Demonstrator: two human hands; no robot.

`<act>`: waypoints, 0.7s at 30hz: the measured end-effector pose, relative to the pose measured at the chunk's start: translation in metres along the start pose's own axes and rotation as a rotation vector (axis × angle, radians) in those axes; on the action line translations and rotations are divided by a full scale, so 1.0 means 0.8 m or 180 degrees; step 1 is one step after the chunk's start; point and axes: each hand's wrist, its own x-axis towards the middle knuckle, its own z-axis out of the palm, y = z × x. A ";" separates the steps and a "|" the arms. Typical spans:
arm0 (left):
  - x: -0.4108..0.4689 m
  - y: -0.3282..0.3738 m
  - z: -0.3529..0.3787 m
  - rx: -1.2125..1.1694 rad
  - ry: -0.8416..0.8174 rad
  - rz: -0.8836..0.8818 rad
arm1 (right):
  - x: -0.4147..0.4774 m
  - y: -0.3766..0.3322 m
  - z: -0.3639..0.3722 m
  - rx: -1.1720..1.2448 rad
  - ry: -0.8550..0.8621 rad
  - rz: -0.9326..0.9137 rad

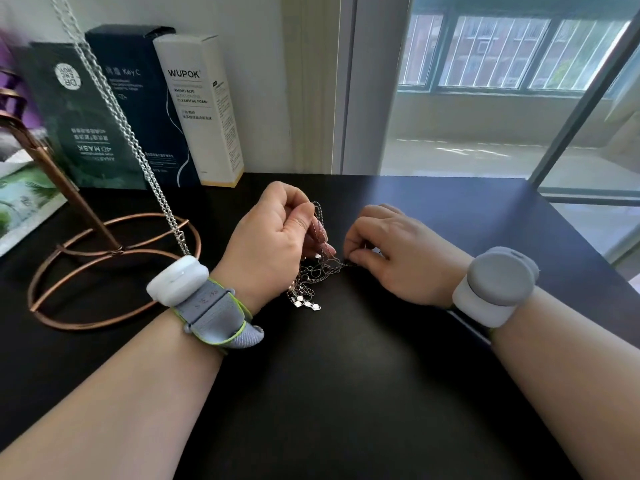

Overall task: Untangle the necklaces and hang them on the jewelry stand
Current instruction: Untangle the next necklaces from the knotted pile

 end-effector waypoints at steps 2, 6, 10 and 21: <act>0.000 0.002 0.001 -0.0241 0.0017 -0.0080 | -0.001 0.000 -0.001 0.0139 0.0053 0.0026; 0.001 0.006 0.004 -0.0560 0.0038 -0.0200 | -0.001 -0.001 0.000 0.0113 -0.0053 -0.0001; 0.001 0.008 0.002 -0.0887 0.0063 -0.0368 | -0.003 -0.005 -0.001 0.0288 -0.0015 -0.0007; 0.006 0.010 -0.006 -0.1177 0.0262 -0.0700 | -0.006 0.002 -0.006 0.1737 0.0243 0.0341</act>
